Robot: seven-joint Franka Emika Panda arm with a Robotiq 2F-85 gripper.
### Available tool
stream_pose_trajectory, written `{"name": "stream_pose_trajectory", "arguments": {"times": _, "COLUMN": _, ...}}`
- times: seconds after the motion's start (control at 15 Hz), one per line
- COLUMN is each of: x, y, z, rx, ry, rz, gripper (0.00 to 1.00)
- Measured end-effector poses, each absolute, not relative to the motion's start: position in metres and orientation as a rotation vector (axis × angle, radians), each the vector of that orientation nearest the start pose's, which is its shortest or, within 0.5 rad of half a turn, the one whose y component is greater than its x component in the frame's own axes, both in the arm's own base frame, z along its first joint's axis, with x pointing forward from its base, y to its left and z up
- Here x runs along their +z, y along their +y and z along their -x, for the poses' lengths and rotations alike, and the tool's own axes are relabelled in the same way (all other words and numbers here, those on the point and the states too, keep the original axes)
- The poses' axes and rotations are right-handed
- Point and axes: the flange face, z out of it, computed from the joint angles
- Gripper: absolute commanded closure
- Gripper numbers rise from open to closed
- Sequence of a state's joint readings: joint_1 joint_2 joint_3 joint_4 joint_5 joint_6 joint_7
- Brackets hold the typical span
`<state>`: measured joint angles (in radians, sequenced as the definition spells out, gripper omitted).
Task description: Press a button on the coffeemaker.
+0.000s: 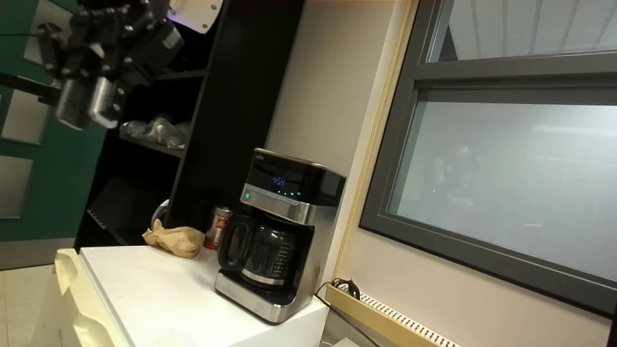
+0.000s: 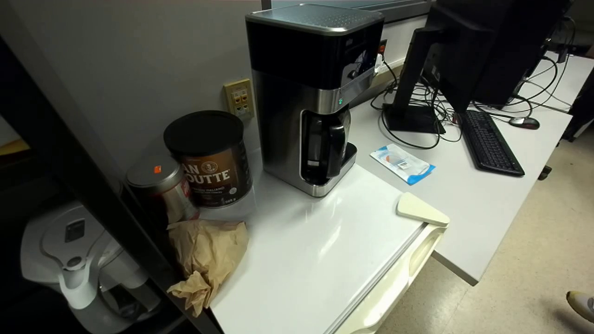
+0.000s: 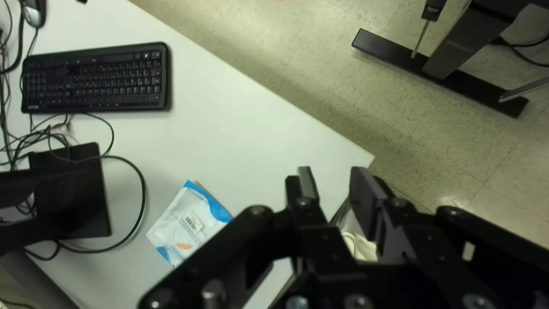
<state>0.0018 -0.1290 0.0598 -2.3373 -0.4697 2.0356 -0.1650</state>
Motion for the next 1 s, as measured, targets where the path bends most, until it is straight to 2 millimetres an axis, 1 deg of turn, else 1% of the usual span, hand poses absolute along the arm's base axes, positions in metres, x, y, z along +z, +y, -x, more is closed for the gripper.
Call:
{"name": "stream_pose_trajectory", "arguments": {"times": 0.07, "x": 0.378, "y": 0.004, "z": -0.482, "rx": 0.309, "ry": -0.875, "rz": 3.418, "gripper": 1.0}}
{"name": "stream_pose_trajectory", "arguments": {"times": 0.33, "x": 0.374, "y": 0.007, "z": -0.523, "rx": 0.16, "ry": -0.993, "rz": 3.397, "gripper": 0.99}}
{"name": "stream_pose_trajectory", "arguments": {"times": 0.73, "x": 0.354, "y": 0.014, "z": -0.584, "rx": -0.064, "ry": -1.059, "rz": 3.368, "gripper": 0.99}}
{"name": "stream_pose_trajectory", "arguments": {"times": 1.0, "x": 0.342, "y": 0.015, "z": -0.62, "rx": -0.237, "ry": -1.074, "rz": 3.343, "gripper": 0.99}}
